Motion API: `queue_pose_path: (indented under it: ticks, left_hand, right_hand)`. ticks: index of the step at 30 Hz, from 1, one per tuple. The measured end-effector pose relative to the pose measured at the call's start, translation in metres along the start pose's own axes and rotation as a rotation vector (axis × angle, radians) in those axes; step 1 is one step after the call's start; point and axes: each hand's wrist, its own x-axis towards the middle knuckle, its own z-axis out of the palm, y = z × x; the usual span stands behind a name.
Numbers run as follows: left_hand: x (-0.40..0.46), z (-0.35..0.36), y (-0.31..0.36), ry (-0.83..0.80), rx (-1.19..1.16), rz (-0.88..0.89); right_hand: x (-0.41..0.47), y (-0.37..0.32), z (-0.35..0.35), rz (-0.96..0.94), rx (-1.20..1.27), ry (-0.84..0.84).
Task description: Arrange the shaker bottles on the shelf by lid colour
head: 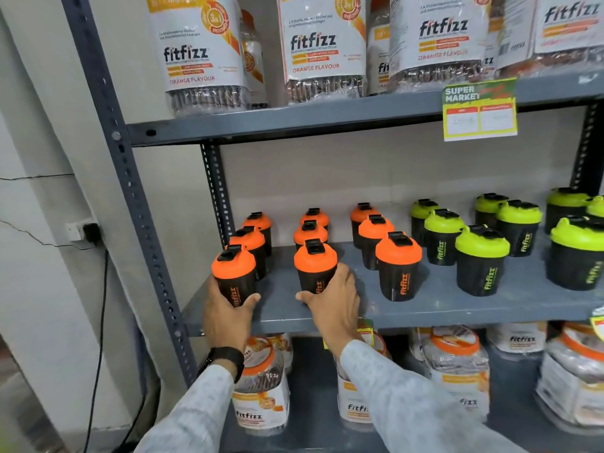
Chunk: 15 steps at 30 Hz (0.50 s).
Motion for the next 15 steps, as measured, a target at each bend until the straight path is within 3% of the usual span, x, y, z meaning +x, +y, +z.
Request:
queue_pose_path:
  ticks: [15]
  left_hand:
    - [-0.0034, -0.0005, 0.0024, -0.024, 0.013, -0.015]
  right_hand:
    - [-0.0061, -0.0012, 0.0008, -0.006, -0.038, -0.018]
